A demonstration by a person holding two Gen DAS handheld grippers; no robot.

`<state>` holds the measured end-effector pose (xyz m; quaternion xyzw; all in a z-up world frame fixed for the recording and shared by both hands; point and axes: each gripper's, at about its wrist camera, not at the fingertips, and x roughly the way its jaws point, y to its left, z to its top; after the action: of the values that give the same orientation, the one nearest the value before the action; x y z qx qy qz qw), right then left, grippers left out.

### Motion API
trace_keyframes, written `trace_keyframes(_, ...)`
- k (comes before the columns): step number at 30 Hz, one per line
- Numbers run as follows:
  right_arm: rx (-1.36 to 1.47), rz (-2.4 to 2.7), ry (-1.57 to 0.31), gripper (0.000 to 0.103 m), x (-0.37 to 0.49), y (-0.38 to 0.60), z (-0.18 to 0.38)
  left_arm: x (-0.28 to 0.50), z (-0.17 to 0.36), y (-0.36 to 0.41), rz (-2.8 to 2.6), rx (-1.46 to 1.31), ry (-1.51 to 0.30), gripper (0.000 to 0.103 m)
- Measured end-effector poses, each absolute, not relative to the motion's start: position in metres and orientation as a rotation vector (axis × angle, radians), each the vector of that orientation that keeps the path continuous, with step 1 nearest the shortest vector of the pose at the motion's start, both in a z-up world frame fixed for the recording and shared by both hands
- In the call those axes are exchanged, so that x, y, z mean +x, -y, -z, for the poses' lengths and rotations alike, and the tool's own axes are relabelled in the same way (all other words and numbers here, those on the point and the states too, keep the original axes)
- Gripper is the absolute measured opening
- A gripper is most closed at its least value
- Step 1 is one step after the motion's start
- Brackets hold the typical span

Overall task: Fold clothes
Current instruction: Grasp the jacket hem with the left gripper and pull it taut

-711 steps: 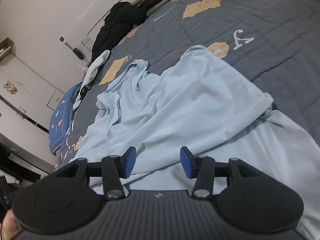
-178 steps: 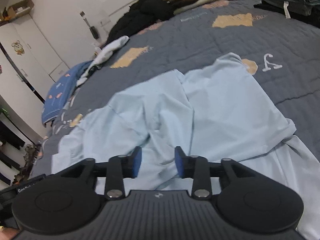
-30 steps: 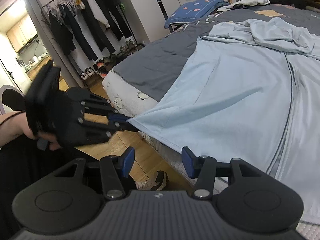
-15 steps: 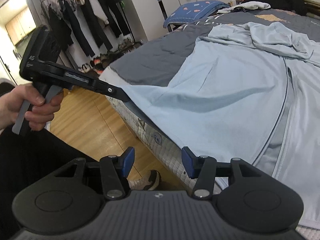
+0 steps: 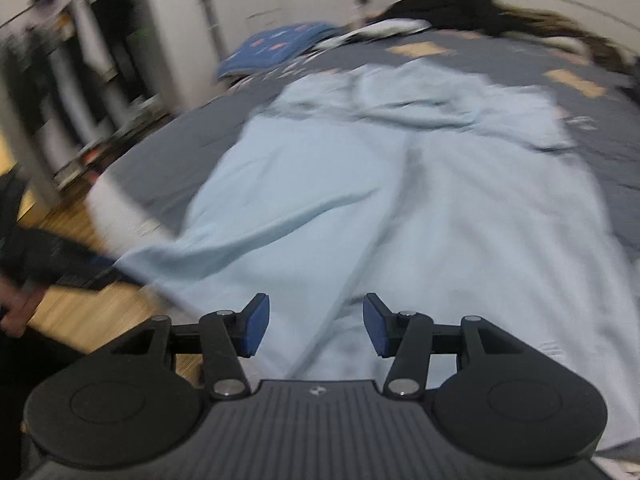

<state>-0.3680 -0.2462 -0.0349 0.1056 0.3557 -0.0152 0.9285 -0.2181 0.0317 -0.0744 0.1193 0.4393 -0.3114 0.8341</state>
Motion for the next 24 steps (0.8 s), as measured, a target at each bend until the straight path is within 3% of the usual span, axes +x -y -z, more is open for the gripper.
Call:
trace_keyframes(7,0.232,0.079,-0.741,0.051,-0.384,0.315,0.000,-0.211,0.069,-0.027,0.671,0.191,-0.910,0.009)
trace_keyframes(16,0.170,0.105,-1.075,0.051,-0.408,0.392,0.009,-0.216,0.074,-0.013,0.684,0.227,-0.924,0.009)
trace_keyframes(24,0.474,0.072,-1.167,0.051,-0.442,0.453,0.039,-0.217,0.076,-0.004,0.682,0.249,-0.924,0.009)
